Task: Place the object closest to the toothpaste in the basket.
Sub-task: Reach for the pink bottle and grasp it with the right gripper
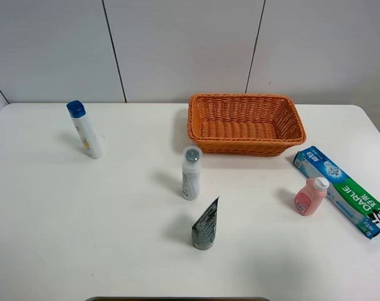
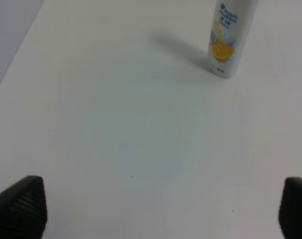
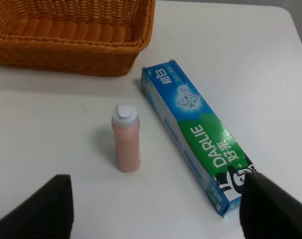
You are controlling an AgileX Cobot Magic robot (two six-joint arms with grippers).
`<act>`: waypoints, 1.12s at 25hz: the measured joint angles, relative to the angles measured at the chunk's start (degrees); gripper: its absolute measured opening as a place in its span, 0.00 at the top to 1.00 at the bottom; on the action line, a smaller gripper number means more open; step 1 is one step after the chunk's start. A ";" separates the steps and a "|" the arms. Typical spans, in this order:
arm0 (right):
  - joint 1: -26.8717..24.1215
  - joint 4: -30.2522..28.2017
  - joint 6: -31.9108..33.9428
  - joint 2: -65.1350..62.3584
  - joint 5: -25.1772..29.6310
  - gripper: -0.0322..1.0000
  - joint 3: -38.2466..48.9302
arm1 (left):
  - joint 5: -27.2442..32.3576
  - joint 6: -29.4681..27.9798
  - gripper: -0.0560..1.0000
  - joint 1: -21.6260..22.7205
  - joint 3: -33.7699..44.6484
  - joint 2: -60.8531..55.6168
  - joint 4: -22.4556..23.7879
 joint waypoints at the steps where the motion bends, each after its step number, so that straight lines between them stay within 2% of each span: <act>1: 0.00 0.00 0.00 0.00 0.00 0.28 0.00 | 0.00 0.00 0.06 0.00 0.00 0.00 0.00; 28: 0.00 0.00 0.00 0.00 -0.04 0.28 0.00 | 0.00 0.00 0.06 0.00 0.00 0.00 0.00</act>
